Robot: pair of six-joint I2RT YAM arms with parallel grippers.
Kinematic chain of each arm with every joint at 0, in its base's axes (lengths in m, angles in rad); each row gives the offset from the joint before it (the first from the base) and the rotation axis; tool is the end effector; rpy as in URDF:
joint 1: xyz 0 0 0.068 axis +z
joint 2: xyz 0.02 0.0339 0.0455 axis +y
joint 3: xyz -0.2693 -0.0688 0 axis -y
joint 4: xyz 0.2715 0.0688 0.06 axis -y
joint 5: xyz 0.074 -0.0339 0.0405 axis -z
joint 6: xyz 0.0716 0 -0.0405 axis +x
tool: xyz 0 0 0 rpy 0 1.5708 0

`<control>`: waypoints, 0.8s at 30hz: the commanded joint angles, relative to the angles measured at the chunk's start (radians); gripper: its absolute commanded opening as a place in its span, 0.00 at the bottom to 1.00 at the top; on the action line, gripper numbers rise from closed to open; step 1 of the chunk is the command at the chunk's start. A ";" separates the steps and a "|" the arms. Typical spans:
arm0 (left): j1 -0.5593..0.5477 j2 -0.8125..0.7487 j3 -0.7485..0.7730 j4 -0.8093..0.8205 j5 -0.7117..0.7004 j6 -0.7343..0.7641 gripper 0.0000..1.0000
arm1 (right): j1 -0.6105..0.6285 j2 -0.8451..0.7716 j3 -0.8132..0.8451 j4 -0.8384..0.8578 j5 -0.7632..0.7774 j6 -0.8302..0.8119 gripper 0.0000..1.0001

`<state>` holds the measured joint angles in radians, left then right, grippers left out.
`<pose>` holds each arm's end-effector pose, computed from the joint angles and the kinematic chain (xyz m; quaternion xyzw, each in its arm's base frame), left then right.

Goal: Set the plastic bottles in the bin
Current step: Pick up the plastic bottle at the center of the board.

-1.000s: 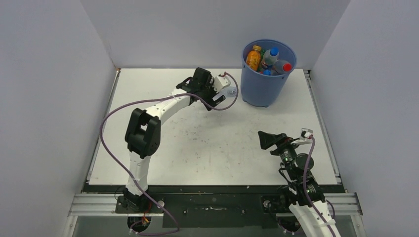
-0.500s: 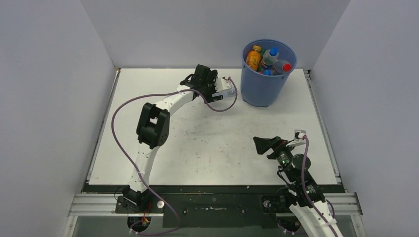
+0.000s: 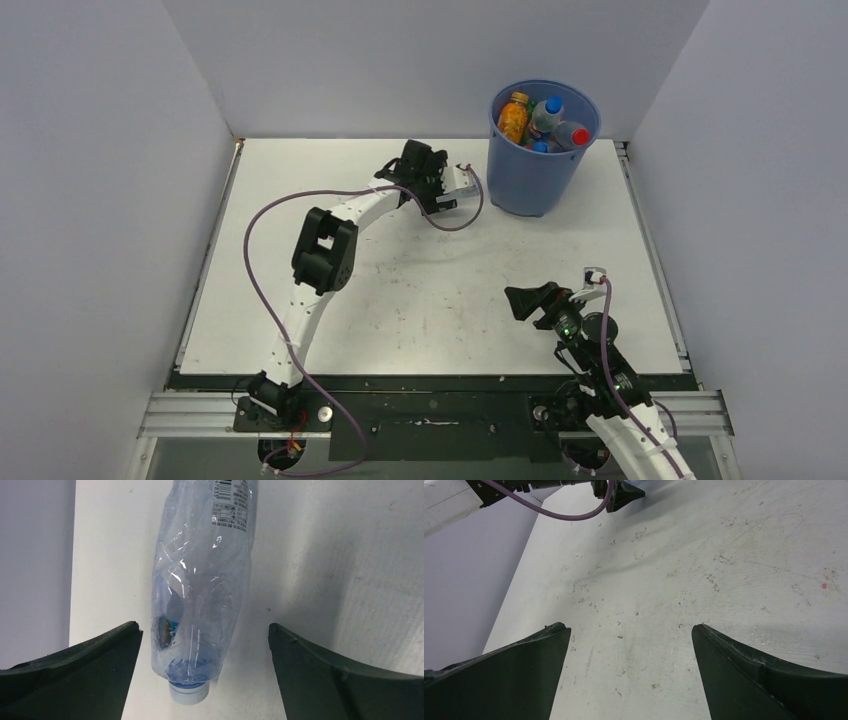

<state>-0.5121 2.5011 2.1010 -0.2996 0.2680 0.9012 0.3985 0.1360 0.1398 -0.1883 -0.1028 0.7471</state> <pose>0.5301 -0.3197 0.1318 0.6263 0.6468 -0.0380 0.4337 0.1513 0.0717 0.1844 0.1009 0.7623 0.3791 0.5148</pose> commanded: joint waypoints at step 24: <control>-0.068 -0.770 -0.775 0.425 0.013 -0.574 0.22 | 0.014 0.068 0.095 0.209 -0.064 -0.027 0.96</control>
<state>-0.5644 2.0319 1.4281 -0.0284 0.2218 0.6132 0.4030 0.1482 0.1841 -0.1616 -0.1108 0.7273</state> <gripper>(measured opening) 0.498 0.961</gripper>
